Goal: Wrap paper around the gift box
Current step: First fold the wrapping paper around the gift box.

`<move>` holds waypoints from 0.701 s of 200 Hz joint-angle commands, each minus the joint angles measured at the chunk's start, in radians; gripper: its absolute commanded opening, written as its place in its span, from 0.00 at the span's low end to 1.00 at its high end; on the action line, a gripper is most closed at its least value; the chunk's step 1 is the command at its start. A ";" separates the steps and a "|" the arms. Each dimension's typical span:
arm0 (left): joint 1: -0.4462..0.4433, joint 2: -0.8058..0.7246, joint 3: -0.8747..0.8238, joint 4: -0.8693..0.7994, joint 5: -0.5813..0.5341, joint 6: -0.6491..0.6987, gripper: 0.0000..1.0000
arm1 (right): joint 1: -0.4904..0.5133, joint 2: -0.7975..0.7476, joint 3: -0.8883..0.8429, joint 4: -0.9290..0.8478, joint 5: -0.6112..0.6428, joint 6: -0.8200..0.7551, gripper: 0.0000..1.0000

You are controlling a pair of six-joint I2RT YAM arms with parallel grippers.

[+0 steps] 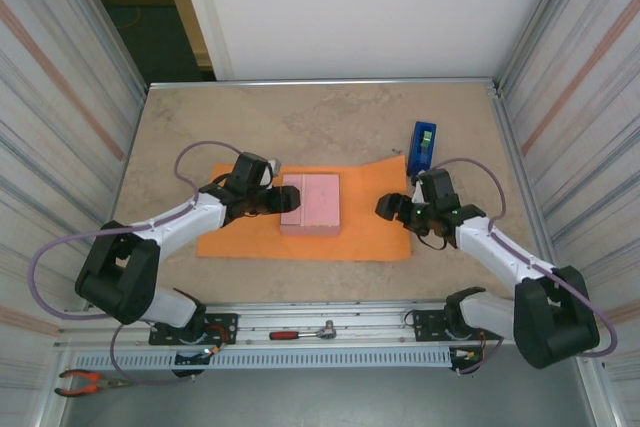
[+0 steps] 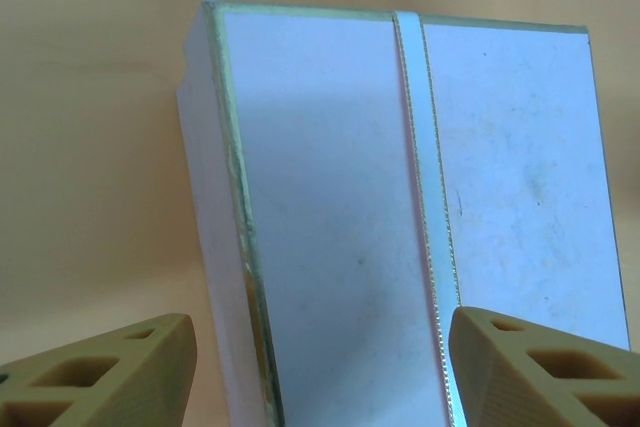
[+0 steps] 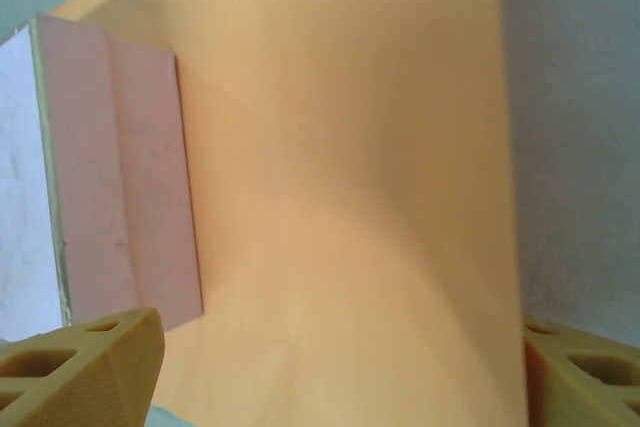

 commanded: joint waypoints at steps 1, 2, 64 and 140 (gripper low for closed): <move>0.007 0.005 -0.008 0.017 0.022 0.017 0.68 | -0.013 -0.049 -0.026 -0.002 -0.015 0.012 0.76; 0.007 0.005 -0.008 0.017 0.021 0.017 0.68 | -0.013 -0.049 -0.027 -0.002 -0.015 0.013 0.76; 0.007 0.008 -0.005 0.021 0.023 0.015 0.68 | -0.014 -0.095 -0.037 -0.040 0.001 0.008 0.21; 0.008 -0.013 0.061 -0.030 0.025 0.019 0.69 | 0.216 0.051 0.217 -0.029 0.017 0.018 0.00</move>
